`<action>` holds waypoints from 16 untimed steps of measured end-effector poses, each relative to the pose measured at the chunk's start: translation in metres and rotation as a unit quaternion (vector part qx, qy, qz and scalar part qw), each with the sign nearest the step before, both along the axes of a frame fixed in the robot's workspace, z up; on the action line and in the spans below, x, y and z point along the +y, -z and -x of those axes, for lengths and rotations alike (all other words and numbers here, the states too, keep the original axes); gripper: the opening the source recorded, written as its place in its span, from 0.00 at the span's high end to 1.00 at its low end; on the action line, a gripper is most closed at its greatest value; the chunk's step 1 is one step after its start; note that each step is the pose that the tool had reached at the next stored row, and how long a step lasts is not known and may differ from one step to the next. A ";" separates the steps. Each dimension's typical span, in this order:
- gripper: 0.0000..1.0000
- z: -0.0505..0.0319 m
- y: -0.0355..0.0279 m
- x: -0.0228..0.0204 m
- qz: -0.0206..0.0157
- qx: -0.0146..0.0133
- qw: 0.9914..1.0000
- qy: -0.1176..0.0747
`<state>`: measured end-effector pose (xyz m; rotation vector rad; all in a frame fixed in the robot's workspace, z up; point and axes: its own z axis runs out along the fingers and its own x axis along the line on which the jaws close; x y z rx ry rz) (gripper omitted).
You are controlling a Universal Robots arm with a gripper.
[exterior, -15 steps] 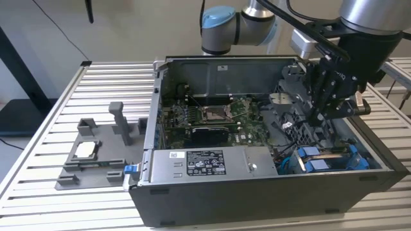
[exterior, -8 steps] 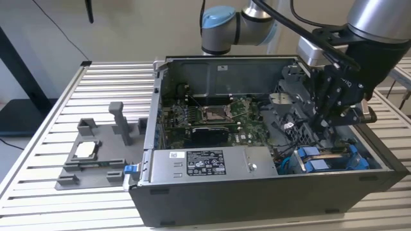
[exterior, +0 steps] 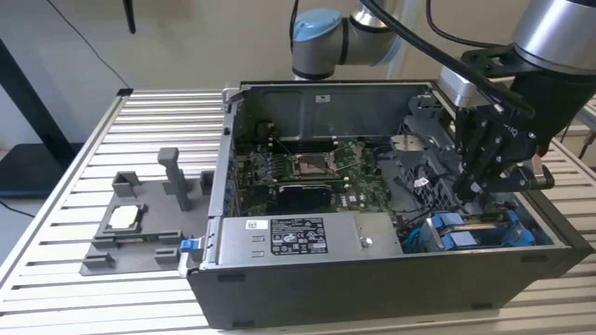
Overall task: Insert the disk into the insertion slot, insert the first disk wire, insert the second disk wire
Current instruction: 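Insert the second disk wire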
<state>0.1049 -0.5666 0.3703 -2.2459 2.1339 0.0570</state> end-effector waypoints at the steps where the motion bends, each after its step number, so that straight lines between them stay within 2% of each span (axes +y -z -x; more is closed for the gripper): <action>1: 0.84 -0.0003 0.0006 -0.0009 -0.006 0.000 1.000 0.000; 4: 0.84 -0.0012 0.0019 -0.0038 -0.024 0.000 1.000 0.000; 5: 0.84 -0.0016 0.0022 -0.0056 -0.026 0.000 1.000 0.000; 10: 0.84 -0.0046 0.0052 -0.0139 -0.032 0.001 0.999 0.000; 13: 0.84 -0.0060 0.0077 -0.0167 -0.036 0.002 0.999 0.001; 14: 0.84 -0.0064 0.0085 -0.0173 -0.038 0.002 0.999 0.001; 15: 0.84 -0.0066 0.0092 -0.0178 -0.042 0.001 0.999 0.002; 16: 0.84 -0.0068 0.0097 -0.0182 -0.048 0.001 0.999 0.002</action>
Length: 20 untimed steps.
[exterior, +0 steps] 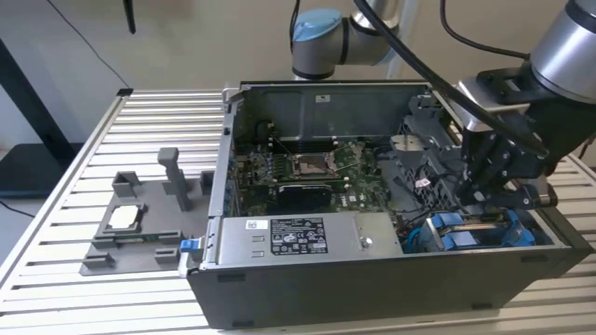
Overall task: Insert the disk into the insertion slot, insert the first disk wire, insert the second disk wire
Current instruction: 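Insert the second disk wire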
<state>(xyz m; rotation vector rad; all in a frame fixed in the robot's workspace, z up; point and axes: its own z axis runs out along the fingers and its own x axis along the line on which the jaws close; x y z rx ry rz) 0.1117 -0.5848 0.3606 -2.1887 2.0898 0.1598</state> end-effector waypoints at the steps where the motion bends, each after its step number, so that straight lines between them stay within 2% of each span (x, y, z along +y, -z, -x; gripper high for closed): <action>1: 0.84 -0.0002 0.0004 -0.0003 -0.006 0.000 1.000 0.001; 3: 0.84 -0.0007 0.0013 -0.0011 -0.019 0.000 1.000 0.002; 5: 0.84 -0.0011 0.0021 -0.0029 -0.023 0.000 1.000 0.002; 12: 0.84 -0.0031 0.0049 -0.0099 -0.024 0.000 1.000 0.007; 20: 0.84 -0.0084 0.0134 -0.0138 -0.026 0.000 1.000 0.012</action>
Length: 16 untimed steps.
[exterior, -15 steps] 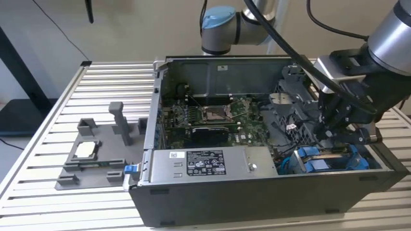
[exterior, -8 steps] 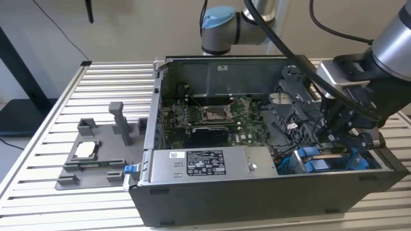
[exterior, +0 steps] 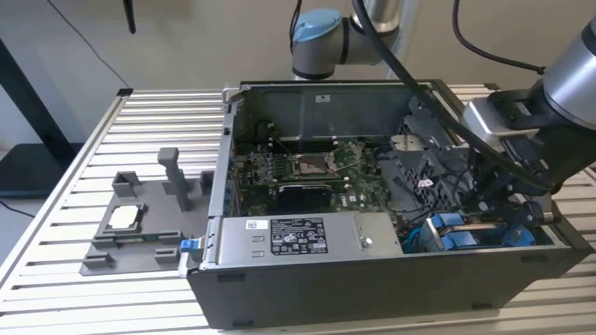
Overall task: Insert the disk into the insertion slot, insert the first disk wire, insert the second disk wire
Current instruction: 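Insert the second disk wire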
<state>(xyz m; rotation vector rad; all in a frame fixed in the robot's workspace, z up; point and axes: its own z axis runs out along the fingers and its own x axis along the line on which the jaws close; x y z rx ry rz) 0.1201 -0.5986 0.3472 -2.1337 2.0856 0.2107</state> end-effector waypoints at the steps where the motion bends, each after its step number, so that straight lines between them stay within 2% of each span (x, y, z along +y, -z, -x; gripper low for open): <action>1: 0.84 -0.0006 0.0012 -0.0004 -0.001 0.000 1.000 0.001; 3: 0.84 -0.0015 0.0029 -0.0010 -0.002 0.000 1.000 0.003; 7: 0.84 -0.0039 0.0042 -0.0013 -0.010 0.000 1.000 0.006; 9: 0.84 -0.0047 0.0042 -0.0014 -0.012 0.000 1.000 0.007; 16: 0.84 -0.0056 0.0046 -0.0032 -0.013 0.002 1.000 0.018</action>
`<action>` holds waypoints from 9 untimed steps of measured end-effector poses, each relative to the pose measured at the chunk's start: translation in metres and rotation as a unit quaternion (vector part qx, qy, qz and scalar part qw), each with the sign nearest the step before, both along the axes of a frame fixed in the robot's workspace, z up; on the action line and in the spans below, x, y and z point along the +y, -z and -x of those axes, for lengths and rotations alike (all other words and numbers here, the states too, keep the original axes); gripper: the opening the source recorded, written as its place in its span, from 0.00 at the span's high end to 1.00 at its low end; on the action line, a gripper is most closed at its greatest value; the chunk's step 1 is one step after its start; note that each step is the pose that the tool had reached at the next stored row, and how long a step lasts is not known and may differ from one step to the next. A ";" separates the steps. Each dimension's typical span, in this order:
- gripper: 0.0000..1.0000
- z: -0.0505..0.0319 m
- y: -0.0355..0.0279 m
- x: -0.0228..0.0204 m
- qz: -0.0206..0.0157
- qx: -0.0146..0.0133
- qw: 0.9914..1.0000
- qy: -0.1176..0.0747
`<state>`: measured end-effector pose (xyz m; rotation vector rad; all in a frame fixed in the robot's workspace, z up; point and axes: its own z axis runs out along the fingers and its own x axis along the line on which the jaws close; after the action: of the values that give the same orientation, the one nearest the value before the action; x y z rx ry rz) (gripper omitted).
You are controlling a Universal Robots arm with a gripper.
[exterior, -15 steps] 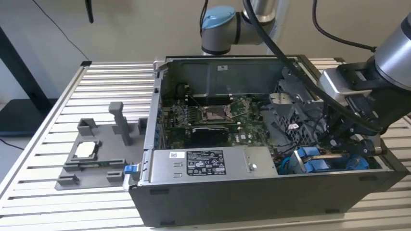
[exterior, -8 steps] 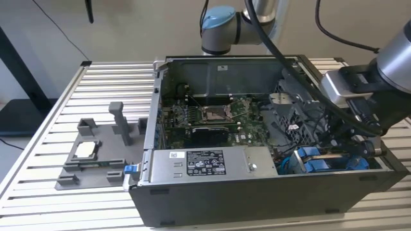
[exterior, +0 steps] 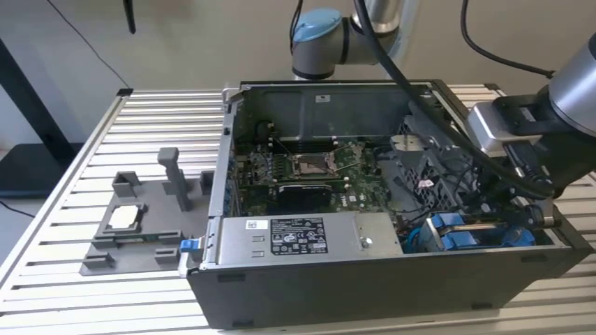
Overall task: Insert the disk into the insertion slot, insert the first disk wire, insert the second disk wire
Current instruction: 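Insert the second disk wire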
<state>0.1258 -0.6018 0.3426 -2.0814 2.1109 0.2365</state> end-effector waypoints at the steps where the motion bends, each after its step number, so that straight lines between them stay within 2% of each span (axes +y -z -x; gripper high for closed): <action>1: 0.84 -0.0002 0.0000 -0.0003 0.000 0.001 1.000 0.001; 9: 0.84 -0.0053 0.0003 -0.0016 0.000 0.006 1.000 0.006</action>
<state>0.1311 -0.6034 0.3424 -2.0713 2.1306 0.2486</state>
